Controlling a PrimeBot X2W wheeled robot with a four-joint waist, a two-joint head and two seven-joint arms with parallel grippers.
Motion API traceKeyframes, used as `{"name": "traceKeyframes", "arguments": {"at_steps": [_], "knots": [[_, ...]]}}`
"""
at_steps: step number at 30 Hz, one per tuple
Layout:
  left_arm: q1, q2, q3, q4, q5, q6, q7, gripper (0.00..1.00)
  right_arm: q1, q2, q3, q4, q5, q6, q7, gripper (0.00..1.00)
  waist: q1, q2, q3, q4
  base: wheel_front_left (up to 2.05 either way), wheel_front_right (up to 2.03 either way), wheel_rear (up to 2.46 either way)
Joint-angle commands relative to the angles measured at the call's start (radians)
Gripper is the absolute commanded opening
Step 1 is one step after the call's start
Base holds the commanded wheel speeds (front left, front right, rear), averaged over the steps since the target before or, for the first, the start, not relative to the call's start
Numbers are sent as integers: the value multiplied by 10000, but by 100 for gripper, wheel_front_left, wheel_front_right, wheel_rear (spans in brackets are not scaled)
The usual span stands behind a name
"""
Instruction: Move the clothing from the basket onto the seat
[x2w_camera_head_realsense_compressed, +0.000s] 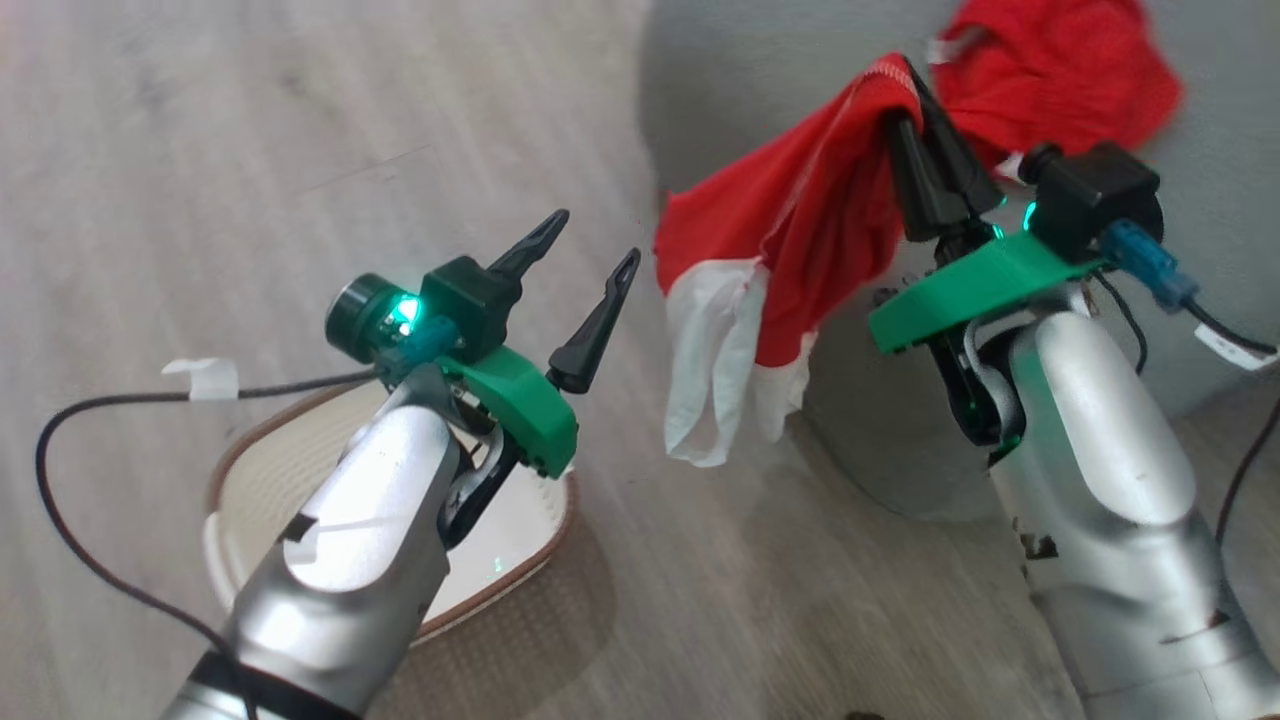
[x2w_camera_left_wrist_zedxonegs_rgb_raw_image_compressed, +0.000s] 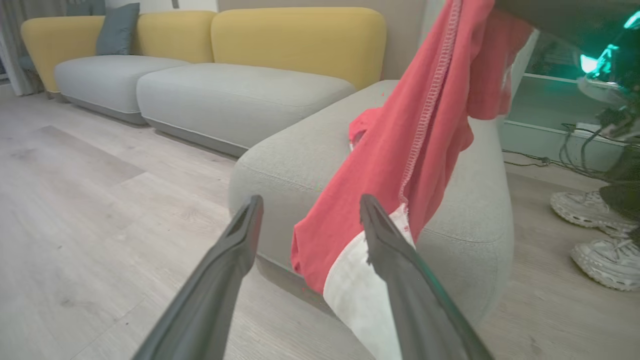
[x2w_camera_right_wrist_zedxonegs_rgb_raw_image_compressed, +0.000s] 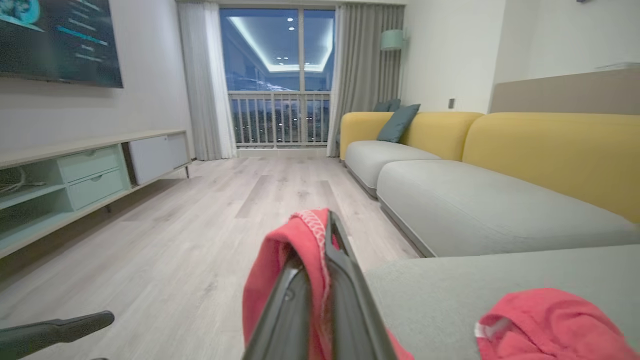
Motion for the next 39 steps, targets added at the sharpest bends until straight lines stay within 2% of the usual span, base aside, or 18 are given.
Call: {"name": "traceKeyframes", "arguments": {"at_steps": [1, 8, 14, 19, 28, 32, 39], "knots": [[-142, 212, 304, -249, -78, -45, -51, 100, -106, 3, 66, -465, -23, -2, -65, 0, 0, -1, -103, -673, 0, 0, 0], [-184, 73, -18, -86, -98, -73, -51, 100, 338, -351, -589, -931, -170, -2, -65, 0, 0, -1, 7, -1016, 0, 0, 0], [-364, -9, -339, 68, -169, -87, -51, 100, 586, -988, -1066, -1173, -533, -2, -65, 0, 0, -1, 330, -1096, 0, 0, 0], [-497, 161, -602, 49, -204, -91, -51, 100, 73, -1545, -1643, -1058, -957, -2, -65, 0, 0, -1, 869, -1092, 0, 0, 0], [-637, 774, -681, -187, -144, -92, -51, 100, -2796, -2408, -2625, 457, -1710, -2, 20, 0, 0, -1, 1887, -984, 0, 0, 0], [-741, 949, -778, -335, -112, -93, -28, 100, -4431, -2955, -3234, 1003, -2144, -2, 340, 0, 0, -1, 2296, -592, 0, 0, 0], [-902, 1137, -1214, -525, -114, -93, 67, 100, -7391, -4519, -4100, 1354, -3370, -2, 1570, 0, 0, -1, 2896, 322, 0, 0, 0]]}}
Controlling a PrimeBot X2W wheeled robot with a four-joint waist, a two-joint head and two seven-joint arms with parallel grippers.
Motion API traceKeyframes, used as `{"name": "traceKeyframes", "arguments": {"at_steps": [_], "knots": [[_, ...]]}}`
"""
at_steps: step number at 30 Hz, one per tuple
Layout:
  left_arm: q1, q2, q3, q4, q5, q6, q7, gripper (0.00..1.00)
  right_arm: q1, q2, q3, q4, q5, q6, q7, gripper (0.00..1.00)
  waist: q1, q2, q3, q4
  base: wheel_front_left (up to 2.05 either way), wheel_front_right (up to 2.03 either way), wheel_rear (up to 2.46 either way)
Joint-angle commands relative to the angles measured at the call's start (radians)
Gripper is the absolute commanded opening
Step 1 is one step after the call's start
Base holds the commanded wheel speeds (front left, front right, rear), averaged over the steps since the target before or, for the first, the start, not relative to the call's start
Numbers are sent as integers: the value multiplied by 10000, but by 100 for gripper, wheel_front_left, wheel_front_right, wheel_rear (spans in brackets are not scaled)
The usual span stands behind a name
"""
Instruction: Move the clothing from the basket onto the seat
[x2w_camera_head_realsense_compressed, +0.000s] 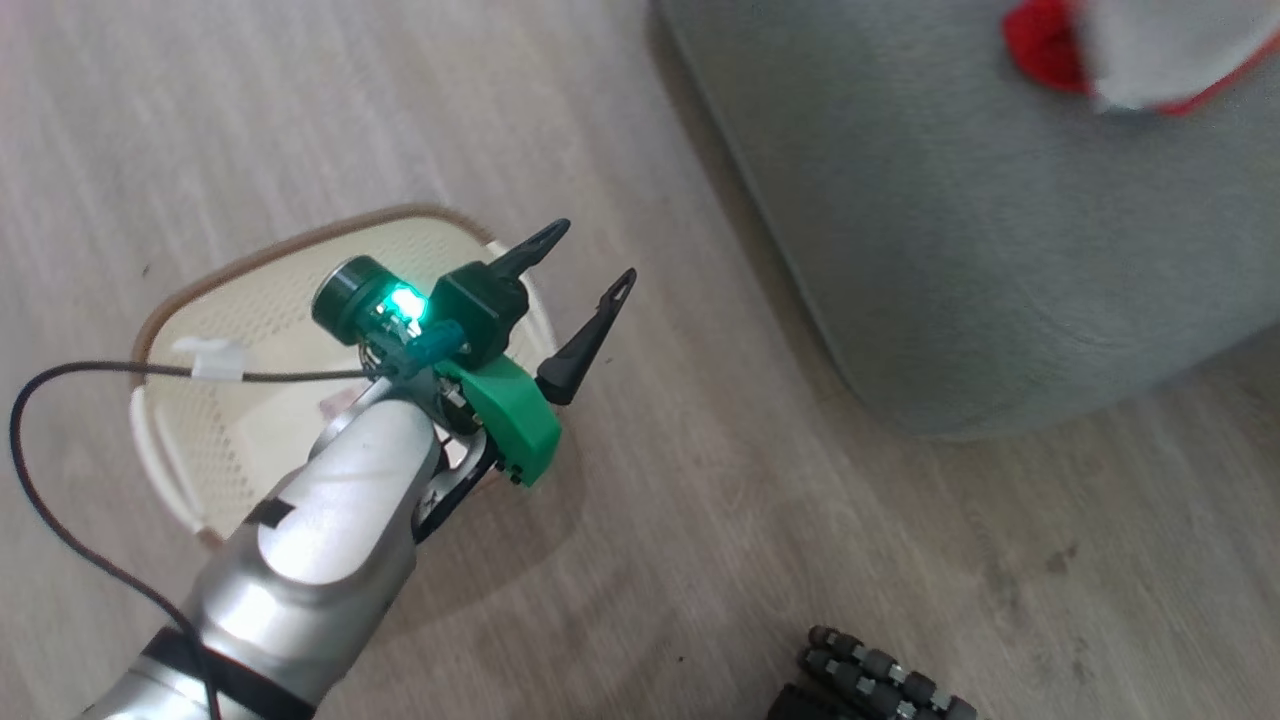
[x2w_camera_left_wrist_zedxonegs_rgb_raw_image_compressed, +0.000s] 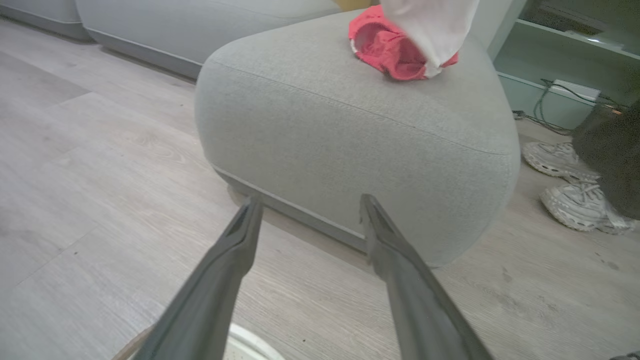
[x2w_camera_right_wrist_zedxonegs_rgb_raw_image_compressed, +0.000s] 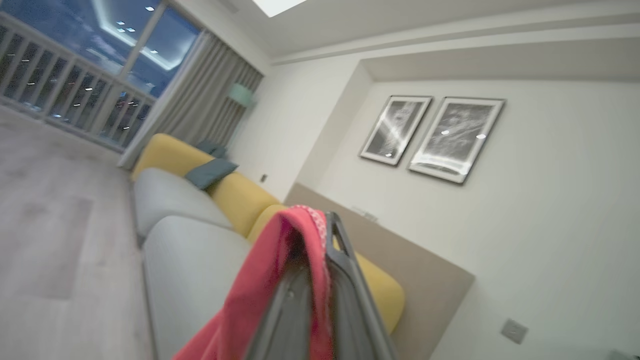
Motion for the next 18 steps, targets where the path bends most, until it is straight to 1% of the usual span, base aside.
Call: {"name": "traceKeyframes", "arguments": {"at_steps": [1, 2, 4, 8, 10, 13, 18], "knots": [[-405, 173, 199, -371, 21, -13, -37, 100, -712, -539, -262, -320, -206, -4, 291, 0, -1, 0, 391, 512, 0, 0, 0], [-405, 173, 199, -371, 21, -13, -37, 100, -712, -539, -262, -320, -206, -4, 291, 0, -1, 0, 391, 512, 0, 0, 0], [-448, 194, 135, -430, -13, -13, -55, 100, -1473, -1043, -500, -249, -381, -4, 848, 0, -1, 0, 711, 835, 0, 0, 0], [-487, 252, -29, -492, -75, -13, -77, 100, -1709, -1464, -1120, 103, -532, -4, 1353, 0, -1, 0, 1170, 1211, 0, 0, 0], [-548, 292, -107, -537, -106, -13, -88, 100, -1497, -1709, -1564, 337, -686, -4, 1514, 0, -1, 0, 1428, 1406, 0, 0, 0], [-657, 383, -196, -623, -123, -13, -106, 100, -914, -1855, -2357, 710, -865, -4, 1628, 0, -1, 0, 1773, 1640, 0, 0, 0], [-813, 552, -335, -731, -138, -13, -126, 100, 501, -1636, -3854, 1381, -918, -4, 1403, 0, -1, 0, 2222, 1926, 0, 0, 0]]}}
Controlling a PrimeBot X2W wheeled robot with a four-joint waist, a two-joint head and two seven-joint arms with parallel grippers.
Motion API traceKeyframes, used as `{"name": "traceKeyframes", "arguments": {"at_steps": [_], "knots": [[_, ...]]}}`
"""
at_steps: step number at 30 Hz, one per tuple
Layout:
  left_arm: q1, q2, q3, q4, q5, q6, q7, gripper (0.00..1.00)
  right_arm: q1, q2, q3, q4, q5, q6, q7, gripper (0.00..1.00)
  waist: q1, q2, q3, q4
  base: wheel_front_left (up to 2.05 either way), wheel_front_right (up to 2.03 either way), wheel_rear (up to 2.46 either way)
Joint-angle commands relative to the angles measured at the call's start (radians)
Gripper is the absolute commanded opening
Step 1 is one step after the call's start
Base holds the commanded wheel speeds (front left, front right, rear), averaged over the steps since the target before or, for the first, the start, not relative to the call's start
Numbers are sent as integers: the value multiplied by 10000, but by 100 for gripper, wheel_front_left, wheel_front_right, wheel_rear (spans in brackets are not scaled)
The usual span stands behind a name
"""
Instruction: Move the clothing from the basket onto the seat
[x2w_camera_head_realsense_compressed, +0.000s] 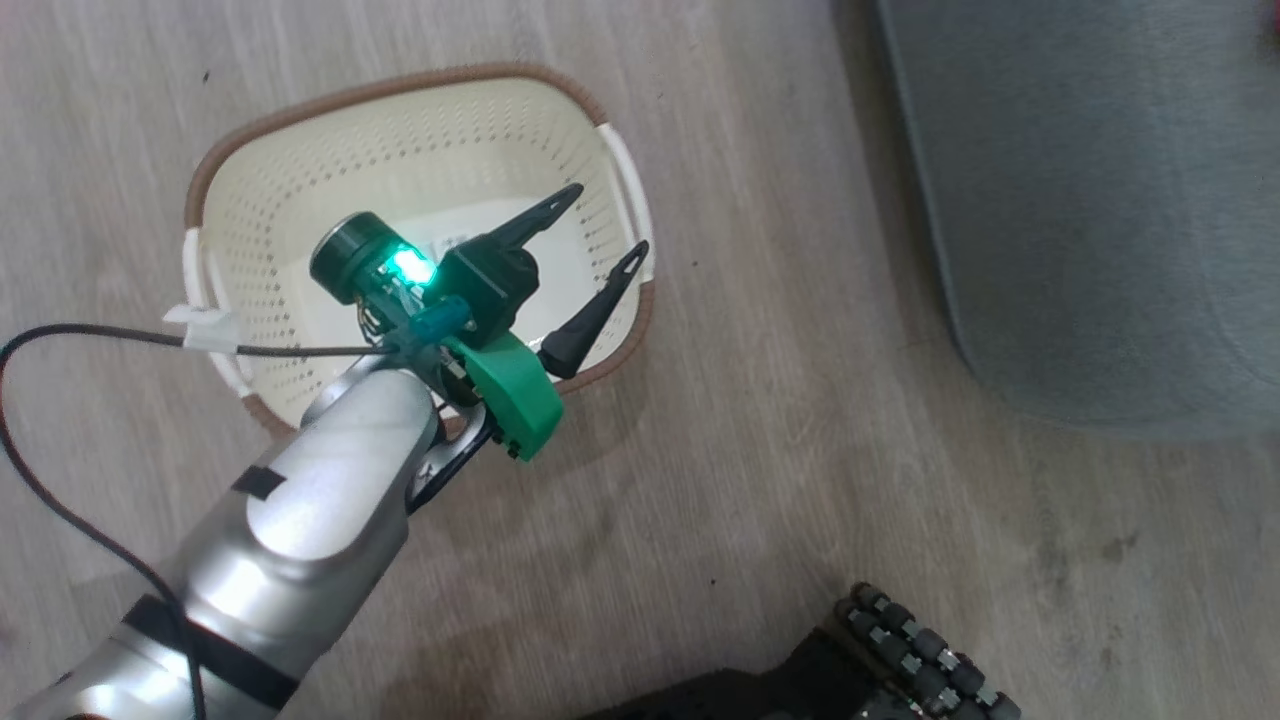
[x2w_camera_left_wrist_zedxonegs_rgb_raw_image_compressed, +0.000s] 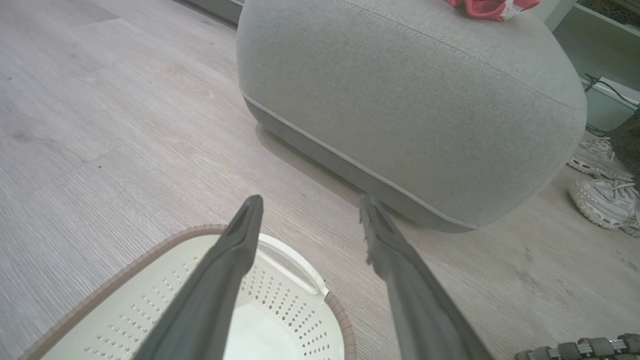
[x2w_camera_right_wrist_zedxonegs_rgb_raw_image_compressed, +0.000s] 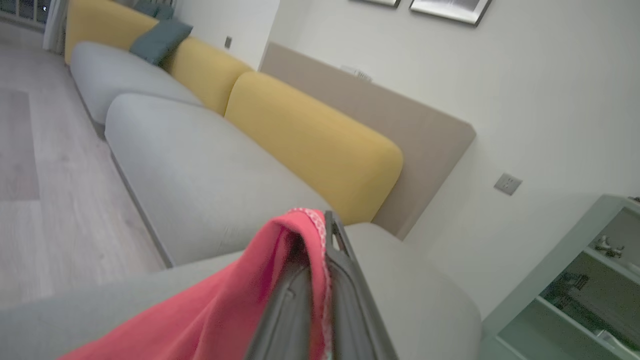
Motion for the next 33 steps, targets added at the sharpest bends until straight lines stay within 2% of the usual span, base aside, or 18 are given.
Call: {"name": "traceKeyframes", "arguments": {"at_steps": [1, 6, 7, 8, 9, 10, 12, 14, 16, 23, 27, 28, 33], "knots": [[-227, 239, 174, -350, -122, -13, -116, 100, 658, -144, -538, -53, -73, -4, -209, 0, -2, 0, 290, 268, 0, 0, 0], [-285, 269, 125, -299, -181, -13, -128, 100, 2315, 163, -1755, 1068, 7, -4, -983, 0, -2, 0, 314, 372, 0, 0, 0], [-293, 267, 128, -272, -194, -13, -130, 100, 2562, 222, -1892, 1339, 67, -4, -1168, 27, -2, 0, 279, 373, 0, 0, 0], [-297, 261, 135, -247, -207, -13, -131, 100, 2791, 276, -2003, 1610, 142, -4, -1377, 45, -2, 0, 236, 368, 0, 0, 0], [-294, 253, 145, -224, -218, -13, -132, 100, 3031, 302, -2003, 1899, 177, -4, -1567, 77, -2, 0, 184, 357, 0, 0, 0], [-292, 241, 156, -211, -226, -13, -133, 100, 3208, 317, -2032, 2170, 288, -4, -1802, 100, -2, 0, 135, 350, 0, 0, 0], [-262, 216, 212, -186, -223, -13, -134, 100, 3590, 483, -1893, 2631, 443, -4, -2283, 100, -2, 0, -29, 322, 0, 0, 0], [-146, 196, 305, -152, -225, 1, -135, 100, 4143, 1139, -1829, 2442, 312, -4, -2586, 100, -2, 0, -273, 250, 0, 0, 0], [-29, 141, 379, -111, -217, 9, -135, 100, 4591, 1443, -1662, 2293, 331, -4, -2753, 100, -2, 0, -505, 252, 0, 0, 0], [417, -75, 923, 51, -220, 106, -136, 100, 5841, 1759, -178, 2033, 946, -4, -3010, 100, -2, 0, -1405, 367, 0, 0, 0], [740, -254, 1361, 89, -219, 145, -136, 100, 6517, 2023, 975, 1131, 1664, -4, -3024, 100, -2, 0, -1943, 554, 0, 0, 0], [740, -254, 1361, 89, -219, 145, -136, 100, 6517, 2023, 975, 1131, 1664, -4, -3024, 100, -2, 0, -1943, 554, 0, 0, 0], [1205, -499, 2041, 32, -114, 216, -137, 100, 7157, 2390, 2190, -296, 2288, -4, -3026, 100, -2, 0, -2606, 1007, 0, 0, 0]]}}
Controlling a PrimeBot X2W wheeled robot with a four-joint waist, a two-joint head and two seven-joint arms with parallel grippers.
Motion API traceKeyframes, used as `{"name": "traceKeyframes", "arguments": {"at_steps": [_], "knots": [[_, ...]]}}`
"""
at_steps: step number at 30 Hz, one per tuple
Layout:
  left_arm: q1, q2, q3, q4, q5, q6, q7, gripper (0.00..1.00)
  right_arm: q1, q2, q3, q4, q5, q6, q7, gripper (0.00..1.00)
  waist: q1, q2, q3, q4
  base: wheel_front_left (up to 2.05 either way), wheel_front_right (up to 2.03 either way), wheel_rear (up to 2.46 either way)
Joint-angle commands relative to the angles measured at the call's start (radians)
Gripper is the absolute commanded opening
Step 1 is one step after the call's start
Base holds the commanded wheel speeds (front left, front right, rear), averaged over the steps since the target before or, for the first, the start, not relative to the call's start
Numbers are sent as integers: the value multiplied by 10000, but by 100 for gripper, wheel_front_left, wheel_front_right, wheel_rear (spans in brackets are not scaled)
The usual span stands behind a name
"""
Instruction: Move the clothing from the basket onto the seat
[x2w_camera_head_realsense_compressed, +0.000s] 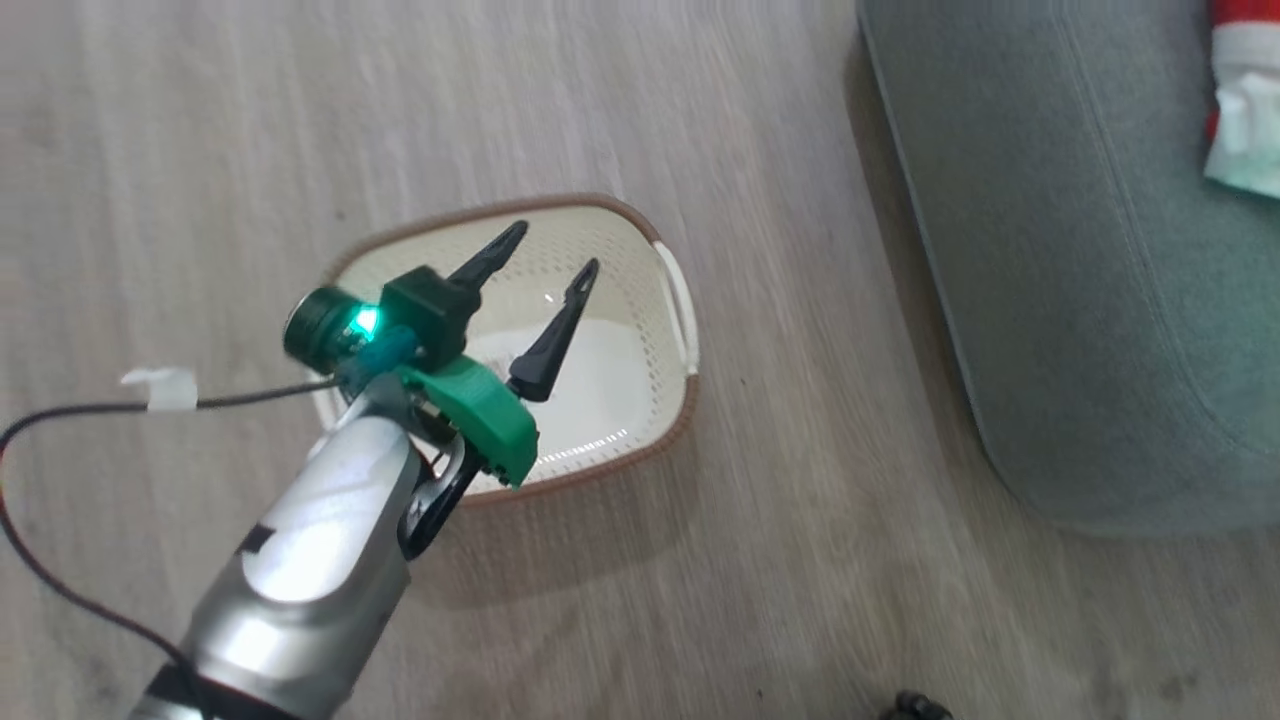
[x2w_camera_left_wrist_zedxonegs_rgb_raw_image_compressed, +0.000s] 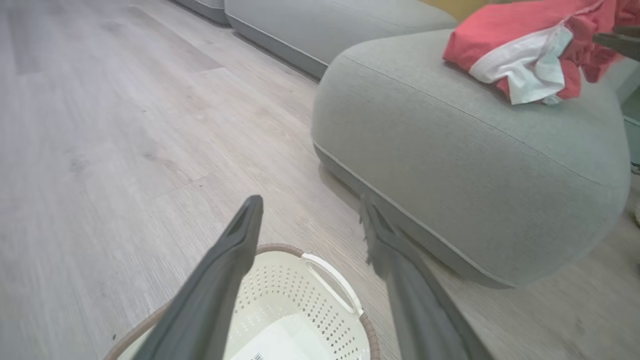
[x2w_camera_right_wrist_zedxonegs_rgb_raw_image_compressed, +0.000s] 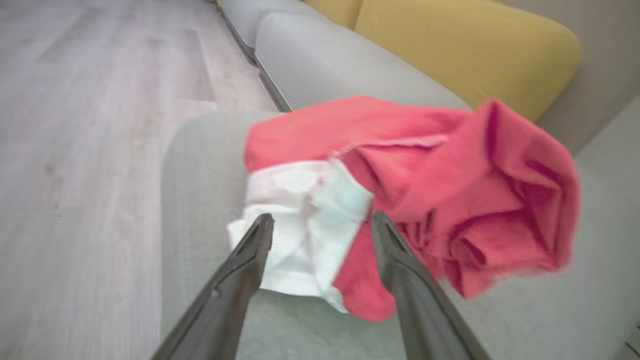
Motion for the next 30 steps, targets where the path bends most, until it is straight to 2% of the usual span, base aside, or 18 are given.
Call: {"name": "traceKeyframes", "arguments": {"at_steps": [1, 8, 18, 24, 30], "knots": [[28, 77, 446, -281, 77, 66, -93, 100, 128, -50, 270, -487, 15, -4, -91, 100, 1, -1, -439, 392, 0, 0, 0], [841, -218, 1543, -285, 399, 224, -93, 100, 734, 633, 1592, -1883, 224, -4, -92, 100, 1, -1, -1439, 1303, 0, 0, 0], [2079, -303, 3697, -587, 1006, 739, -93, 100, 1092, 1358, 3526, -2204, 969, -4, -93, 100, 1, -1, -2522, 2226, 0, 0, 0], [2759, -334, 4707, -681, 1459, 822, -93, 100, 1354, 1672, 4029, -2225, 1267, -4, -93, 100, 1, -1, -3032, 2517, 0, 0, 0], [3588, -428, 5530, -766, 1833, 827, -93, 100, 1974, 2022, 4150, -2119, 1296, -4, -93, 100, 1, -1, -3634, 2457, 0, 0, 0]]}}
